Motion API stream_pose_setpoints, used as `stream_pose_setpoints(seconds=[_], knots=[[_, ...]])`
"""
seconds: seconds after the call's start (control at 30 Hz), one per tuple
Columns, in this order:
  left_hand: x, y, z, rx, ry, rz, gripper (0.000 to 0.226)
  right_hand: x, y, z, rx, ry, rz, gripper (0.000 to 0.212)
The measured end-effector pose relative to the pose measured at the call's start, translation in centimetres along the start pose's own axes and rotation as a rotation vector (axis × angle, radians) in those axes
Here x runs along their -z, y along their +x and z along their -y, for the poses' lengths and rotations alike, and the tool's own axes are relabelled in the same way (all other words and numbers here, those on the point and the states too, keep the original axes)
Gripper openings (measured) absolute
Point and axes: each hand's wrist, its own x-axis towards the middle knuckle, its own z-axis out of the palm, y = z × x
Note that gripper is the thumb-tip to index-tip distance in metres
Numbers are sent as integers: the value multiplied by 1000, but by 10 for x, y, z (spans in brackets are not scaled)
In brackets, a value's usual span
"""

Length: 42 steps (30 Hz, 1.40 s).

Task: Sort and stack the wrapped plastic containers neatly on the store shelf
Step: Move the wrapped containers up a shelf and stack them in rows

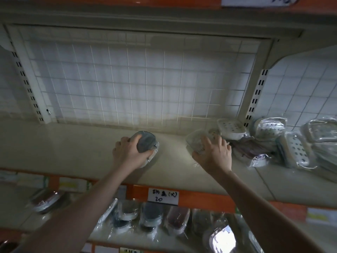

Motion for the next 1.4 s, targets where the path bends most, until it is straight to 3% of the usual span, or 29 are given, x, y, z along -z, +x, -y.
stream_pose_setpoints(seconds=[0.3, 0.7, 1.13, 1.4], knots=[[17, -130, -68, -5, 22, -136, 70, 71, -106, -88, -54, 96, 30, 64], [-38, -279, -120, -25, -35, -6, 76, 117, -239, -212, -195, 157, 25, 61], [-108, -320, -102, 0, 10, 73, 76, 61, -290, -248, -268, 175, 117, 61], [-167, -296, -64, 25, 58, 91, 87, -17, -280, -228, -237, 190, 155, 79]])
